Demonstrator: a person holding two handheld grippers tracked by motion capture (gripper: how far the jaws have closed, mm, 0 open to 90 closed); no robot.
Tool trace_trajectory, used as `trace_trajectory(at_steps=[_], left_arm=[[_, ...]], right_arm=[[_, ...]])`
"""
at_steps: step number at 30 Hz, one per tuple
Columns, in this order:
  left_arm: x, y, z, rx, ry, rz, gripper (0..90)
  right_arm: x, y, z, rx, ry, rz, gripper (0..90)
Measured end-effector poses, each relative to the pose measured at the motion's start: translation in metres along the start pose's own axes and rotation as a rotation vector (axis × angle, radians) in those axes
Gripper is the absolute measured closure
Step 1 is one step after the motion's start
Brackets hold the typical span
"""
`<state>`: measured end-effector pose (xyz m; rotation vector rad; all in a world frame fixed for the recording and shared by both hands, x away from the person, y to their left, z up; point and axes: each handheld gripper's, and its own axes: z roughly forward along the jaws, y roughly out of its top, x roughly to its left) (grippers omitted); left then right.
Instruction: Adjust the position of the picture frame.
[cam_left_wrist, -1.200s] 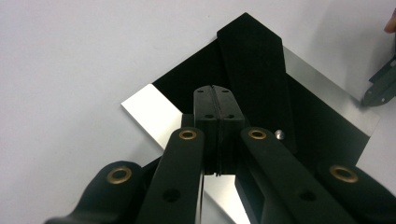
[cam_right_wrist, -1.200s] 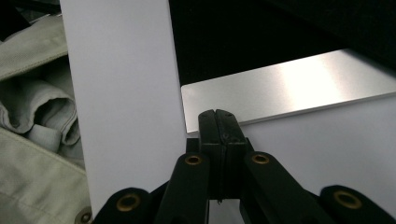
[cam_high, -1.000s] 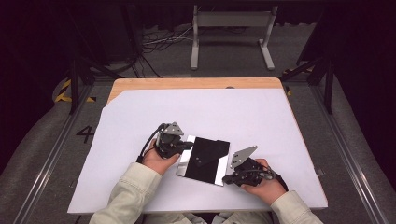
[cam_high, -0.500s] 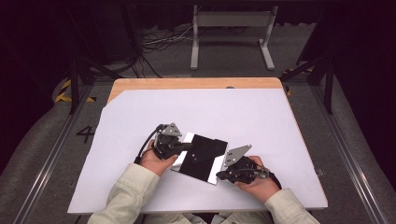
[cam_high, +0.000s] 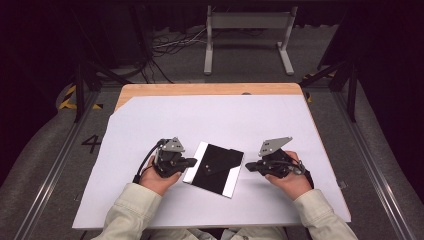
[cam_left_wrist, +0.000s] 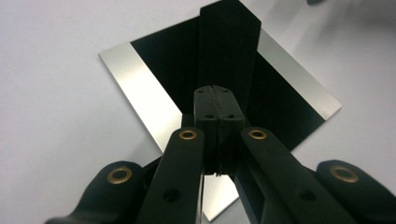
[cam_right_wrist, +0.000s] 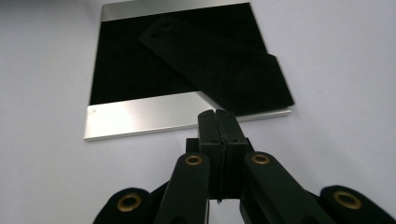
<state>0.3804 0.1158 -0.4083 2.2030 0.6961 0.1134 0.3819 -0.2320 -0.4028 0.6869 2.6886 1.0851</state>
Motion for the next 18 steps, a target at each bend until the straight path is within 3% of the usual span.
trace_trajectory(at_steps=[7,13,18], left_arm=[[-0.004,-0.007,-0.005,0.042,-0.048,0.01,90.0],[-0.011,-0.008,0.008,0.191,-0.117,0.033,90.0],[-0.016,-0.008,0.013,0.272,-0.115,0.054,90.0]], right_arm=[[-0.017,-0.004,-0.002,-0.009,-0.03,0.05,90.0],[-0.023,-0.008,-0.004,-0.014,-0.039,0.078,90.0],[-0.025,-0.009,-0.004,-0.015,-0.038,0.084,90.0]])
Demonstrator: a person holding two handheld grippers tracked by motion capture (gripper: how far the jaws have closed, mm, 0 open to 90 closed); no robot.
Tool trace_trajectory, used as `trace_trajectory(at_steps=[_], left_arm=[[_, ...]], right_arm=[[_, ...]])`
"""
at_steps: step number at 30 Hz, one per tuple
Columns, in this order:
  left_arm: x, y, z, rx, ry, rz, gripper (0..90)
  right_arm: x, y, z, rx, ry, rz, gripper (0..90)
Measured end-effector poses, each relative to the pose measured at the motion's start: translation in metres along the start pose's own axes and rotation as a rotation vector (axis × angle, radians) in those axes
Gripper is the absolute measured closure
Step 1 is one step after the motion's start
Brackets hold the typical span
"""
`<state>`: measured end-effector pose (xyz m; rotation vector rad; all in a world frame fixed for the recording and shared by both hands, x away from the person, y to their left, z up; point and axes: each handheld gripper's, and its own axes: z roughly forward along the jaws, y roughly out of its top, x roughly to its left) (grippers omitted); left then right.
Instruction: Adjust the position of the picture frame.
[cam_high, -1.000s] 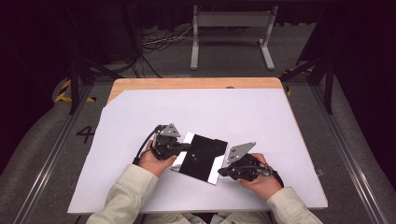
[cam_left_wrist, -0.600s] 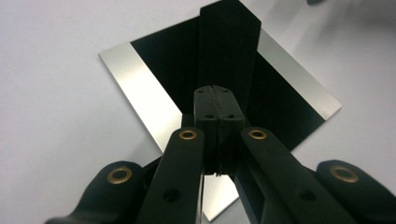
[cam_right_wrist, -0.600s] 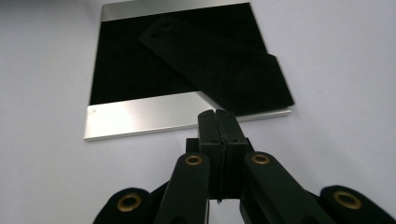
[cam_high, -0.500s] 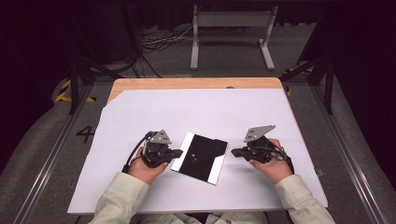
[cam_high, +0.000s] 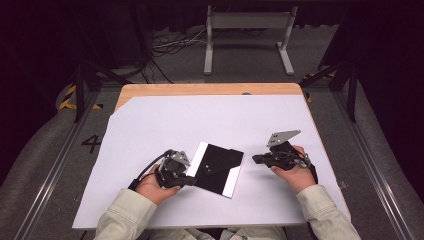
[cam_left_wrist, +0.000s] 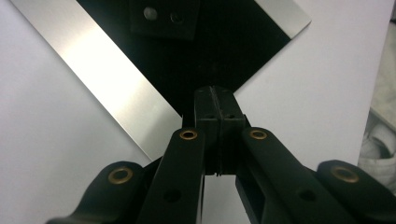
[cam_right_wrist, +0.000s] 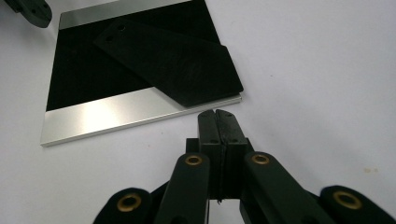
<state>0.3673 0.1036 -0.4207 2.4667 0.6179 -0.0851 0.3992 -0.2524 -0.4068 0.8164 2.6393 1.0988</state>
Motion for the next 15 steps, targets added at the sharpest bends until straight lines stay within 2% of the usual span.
trace_trajectory(at_steps=[8,9,13,15], left_arm=[[-0.0032,-0.0015,-0.0013,0.109,0.049,0.007,90.0],[-0.0032,-0.0015,-0.0013,0.109,0.049,0.007,90.0],[0.0027,-0.0042,-0.001,0.133,0.1,-0.032,90.0],[0.0056,-0.0053,-0.0008,0.127,0.101,-0.045,90.0]], right_arm=[[-0.0007,-0.0013,0.0005,0.004,0.004,0.001,90.0],[-0.0007,-0.0013,0.0005,0.004,0.004,0.001,90.0],[0.0001,-0.001,0.001,0.006,0.005,-0.001,90.0],[0.0,-0.0011,0.0015,0.007,0.006,-0.002,90.0]])
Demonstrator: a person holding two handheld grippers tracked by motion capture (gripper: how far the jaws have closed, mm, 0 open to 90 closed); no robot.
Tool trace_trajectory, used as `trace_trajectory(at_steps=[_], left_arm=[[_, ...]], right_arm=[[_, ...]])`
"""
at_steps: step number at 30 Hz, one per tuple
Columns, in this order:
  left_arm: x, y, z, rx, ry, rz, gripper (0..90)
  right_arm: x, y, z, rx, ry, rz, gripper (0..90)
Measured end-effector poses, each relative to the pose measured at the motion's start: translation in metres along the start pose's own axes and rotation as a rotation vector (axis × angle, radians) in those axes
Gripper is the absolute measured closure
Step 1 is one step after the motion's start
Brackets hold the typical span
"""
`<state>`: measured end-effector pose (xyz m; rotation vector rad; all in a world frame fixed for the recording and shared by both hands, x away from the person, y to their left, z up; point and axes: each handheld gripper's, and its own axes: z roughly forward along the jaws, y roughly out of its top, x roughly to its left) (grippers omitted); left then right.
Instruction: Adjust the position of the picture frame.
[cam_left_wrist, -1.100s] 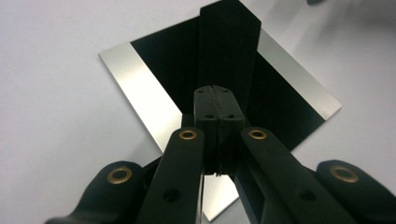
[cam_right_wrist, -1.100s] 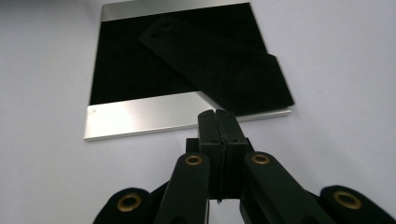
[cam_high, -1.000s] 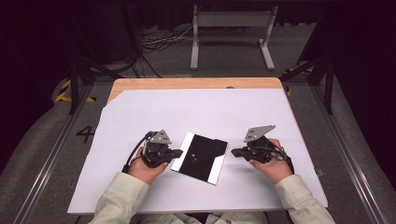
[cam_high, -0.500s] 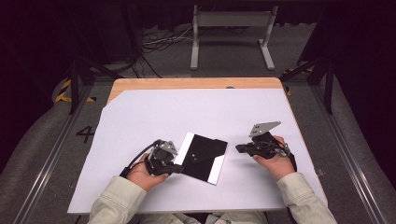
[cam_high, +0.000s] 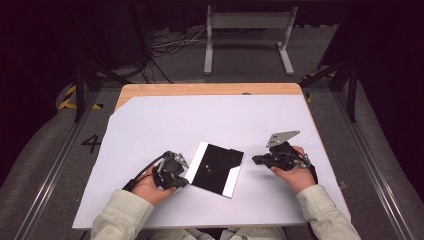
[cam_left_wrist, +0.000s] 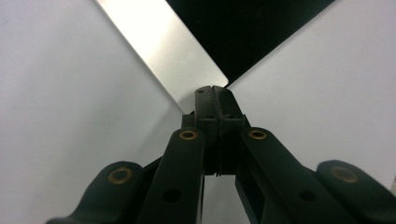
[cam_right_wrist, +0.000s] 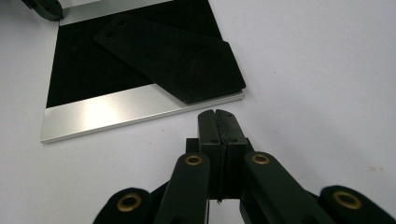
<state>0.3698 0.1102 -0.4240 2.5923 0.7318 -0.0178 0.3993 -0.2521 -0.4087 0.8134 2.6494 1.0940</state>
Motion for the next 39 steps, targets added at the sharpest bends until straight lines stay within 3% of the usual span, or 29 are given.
trace_trajectory(at_steps=[9,22,32,39], left_arm=[[0.004,0.002,0.0,-0.05,0.007,-0.029,90.0],[0.011,0.018,0.007,-0.083,0.092,-0.035,90.0],[0.017,0.031,0.014,-0.111,0.129,-0.042,90.0],[0.019,0.04,0.022,-0.174,0.168,-0.059,90.0]], right_arm=[[0.0,0.0,-0.001,0.001,-0.003,-0.002,90.0],[-0.002,-0.005,-0.009,-0.007,-0.027,0.016,90.0],[-0.009,-0.01,-0.016,-0.018,-0.065,0.047,90.0],[-0.015,-0.01,-0.013,-0.016,-0.088,0.077,90.0]])
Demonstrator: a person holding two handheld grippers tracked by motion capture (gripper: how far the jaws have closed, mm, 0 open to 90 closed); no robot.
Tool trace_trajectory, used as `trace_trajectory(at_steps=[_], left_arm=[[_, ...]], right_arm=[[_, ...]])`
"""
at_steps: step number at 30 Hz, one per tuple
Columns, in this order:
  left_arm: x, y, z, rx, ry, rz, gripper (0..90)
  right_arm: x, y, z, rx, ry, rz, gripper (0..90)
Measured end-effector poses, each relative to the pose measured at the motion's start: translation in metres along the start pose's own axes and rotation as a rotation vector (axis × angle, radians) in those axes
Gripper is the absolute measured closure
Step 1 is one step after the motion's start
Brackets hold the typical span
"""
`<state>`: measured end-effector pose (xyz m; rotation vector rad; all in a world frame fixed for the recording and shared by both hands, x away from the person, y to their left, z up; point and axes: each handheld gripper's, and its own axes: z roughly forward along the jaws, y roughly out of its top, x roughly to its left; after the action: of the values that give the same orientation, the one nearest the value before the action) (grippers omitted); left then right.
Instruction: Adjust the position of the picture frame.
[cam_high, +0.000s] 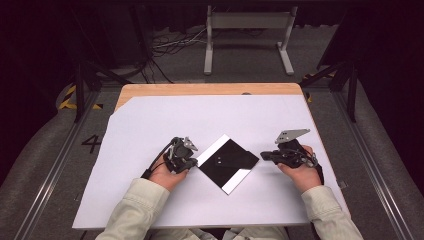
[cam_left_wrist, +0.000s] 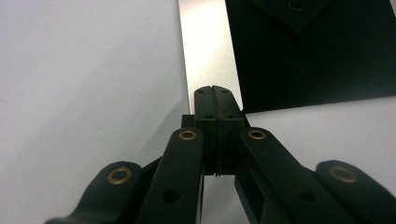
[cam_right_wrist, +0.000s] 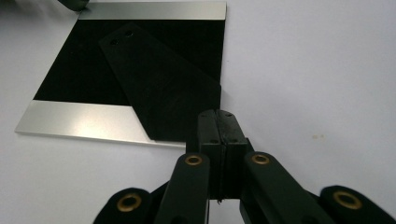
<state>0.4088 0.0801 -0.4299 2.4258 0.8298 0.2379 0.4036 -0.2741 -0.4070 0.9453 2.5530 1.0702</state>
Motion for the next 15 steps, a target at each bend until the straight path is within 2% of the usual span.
trace_trajectory(at_steps=[2,4,8,10,12,15], left_arm=[[0.0,0.0,0.001,-0.015,0.0,-0.006,90.0],[0.002,-0.002,0.001,-0.041,-0.026,-0.025,90.0],[0.002,-0.002,-0.009,-0.08,-0.03,-0.033,90.0],[0.001,-0.003,-0.014,-0.099,-0.042,-0.023,90.0],[-0.001,-0.005,-0.018,-0.108,-0.037,-0.01,90.0],[-0.001,-0.007,-0.024,-0.118,-0.038,-0.011,90.0]], right_arm=[[-0.002,0.0,0.002,0.004,-0.007,0.01,90.0],[-0.004,-0.001,0.005,0.015,-0.019,0.018,90.0],[-0.008,-0.004,0.01,0.028,-0.033,0.03,90.0],[-0.011,-0.006,0.013,0.031,-0.034,0.037,90.0],[-0.013,-0.008,0.016,0.032,-0.029,0.038,90.0],[-0.014,-0.009,0.019,0.031,-0.025,0.031,90.0]])
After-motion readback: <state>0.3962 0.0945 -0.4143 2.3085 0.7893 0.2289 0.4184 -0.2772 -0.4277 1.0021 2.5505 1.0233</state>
